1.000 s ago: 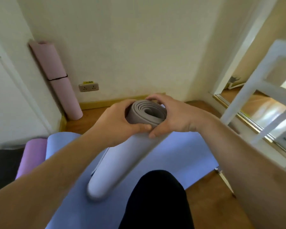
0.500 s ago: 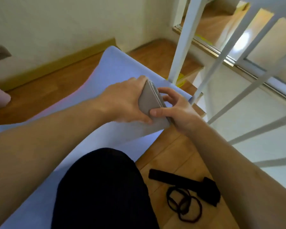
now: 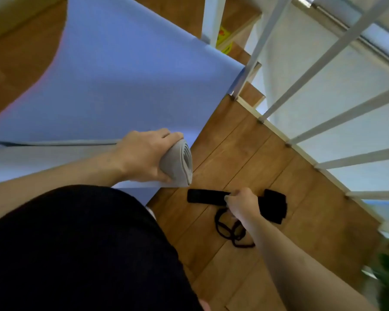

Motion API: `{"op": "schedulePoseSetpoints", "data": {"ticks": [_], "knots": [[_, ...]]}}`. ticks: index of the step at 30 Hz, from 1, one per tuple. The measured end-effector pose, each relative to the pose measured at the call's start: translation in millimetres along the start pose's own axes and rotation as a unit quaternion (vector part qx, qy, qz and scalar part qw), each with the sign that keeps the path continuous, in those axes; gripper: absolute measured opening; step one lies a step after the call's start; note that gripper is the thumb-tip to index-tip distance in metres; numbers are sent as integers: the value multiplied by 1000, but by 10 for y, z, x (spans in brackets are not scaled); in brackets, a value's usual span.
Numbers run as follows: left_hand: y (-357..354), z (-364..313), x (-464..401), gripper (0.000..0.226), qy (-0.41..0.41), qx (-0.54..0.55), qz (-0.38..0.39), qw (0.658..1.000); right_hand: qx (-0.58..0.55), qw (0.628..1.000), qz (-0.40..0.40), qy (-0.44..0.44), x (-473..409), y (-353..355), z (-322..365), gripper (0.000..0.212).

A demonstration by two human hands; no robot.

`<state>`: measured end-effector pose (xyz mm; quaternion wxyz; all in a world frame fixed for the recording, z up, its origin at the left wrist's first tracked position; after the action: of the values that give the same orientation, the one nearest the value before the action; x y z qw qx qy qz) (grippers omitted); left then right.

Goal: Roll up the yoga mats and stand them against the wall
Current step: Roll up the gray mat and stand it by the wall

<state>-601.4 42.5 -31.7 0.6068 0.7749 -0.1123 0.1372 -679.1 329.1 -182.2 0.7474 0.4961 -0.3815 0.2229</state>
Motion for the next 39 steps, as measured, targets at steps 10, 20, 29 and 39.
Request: {"op": "schedulePoseSetpoints", "data": {"ticks": [10,20,29,39], "knots": [[32,-33,69,99,-10,13,-11,1000,-82,988,-30,-127,-99,-533,-488,23],[480,86,386,97,23,49,-69,996,-470,881,50,-34,511,223,-245,10],[1544,276,1455,81,111,165,-240,950,-521,771,306,203,1982,1080,1551,34],[2203,216,3834,95,243,300,-545,744,-250,695,424,524,5041,772,3101,59]]}}
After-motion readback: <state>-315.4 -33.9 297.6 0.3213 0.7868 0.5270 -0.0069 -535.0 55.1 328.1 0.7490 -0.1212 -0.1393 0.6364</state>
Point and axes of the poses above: each hand's wrist, its own x-axis away from the middle knuckle, its own y-axis out of the back of the hand, z = x × y, the point moved 3 cm from there along -x, towards the middle knuckle, and after that the axes turned 2 degrees about -y, right-handed, at the moved point
